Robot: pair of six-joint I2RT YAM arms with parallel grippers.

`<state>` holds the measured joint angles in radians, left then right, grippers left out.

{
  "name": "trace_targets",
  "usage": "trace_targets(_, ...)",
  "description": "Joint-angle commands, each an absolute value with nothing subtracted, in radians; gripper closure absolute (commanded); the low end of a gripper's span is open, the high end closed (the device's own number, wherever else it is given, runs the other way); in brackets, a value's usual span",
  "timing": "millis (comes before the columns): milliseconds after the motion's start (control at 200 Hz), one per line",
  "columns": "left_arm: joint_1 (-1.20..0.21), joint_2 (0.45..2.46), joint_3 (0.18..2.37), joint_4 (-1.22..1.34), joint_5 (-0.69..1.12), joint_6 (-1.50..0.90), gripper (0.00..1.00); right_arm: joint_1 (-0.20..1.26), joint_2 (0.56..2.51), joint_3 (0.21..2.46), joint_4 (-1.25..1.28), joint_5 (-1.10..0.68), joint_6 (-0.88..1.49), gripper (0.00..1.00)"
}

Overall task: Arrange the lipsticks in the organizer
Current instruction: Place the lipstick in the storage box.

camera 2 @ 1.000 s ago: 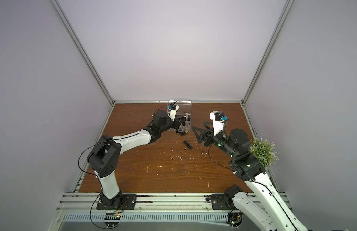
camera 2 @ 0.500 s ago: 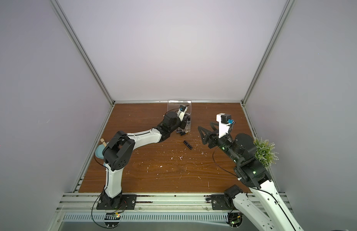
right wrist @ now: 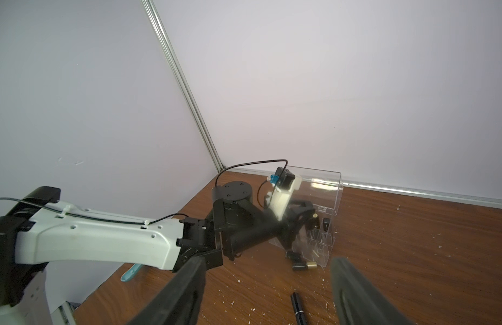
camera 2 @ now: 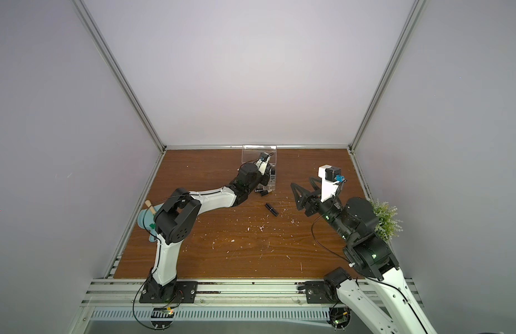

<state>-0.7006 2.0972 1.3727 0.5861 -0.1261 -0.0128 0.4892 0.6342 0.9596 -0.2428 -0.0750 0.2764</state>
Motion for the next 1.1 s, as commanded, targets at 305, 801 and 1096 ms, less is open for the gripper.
trace_targets(305, -0.695, 2.148, 1.385, 0.627, -0.105, -0.078, 0.84, 0.486, 0.613, 1.001, -0.24, -0.035, 0.252, 0.24)
trace_targets(801, -0.673, 2.183, 1.383, 0.635, -0.098, -0.107, 0.81, 0.486, 0.609, 0.999, -0.242, -0.029, 0.248, 0.24)
trace_targets(1096, -0.67, 2.216, 1.415, 0.612, -0.11, -0.108, 0.59, 0.486, 0.608, 1.002, -0.242, -0.031, 0.247, 0.24)
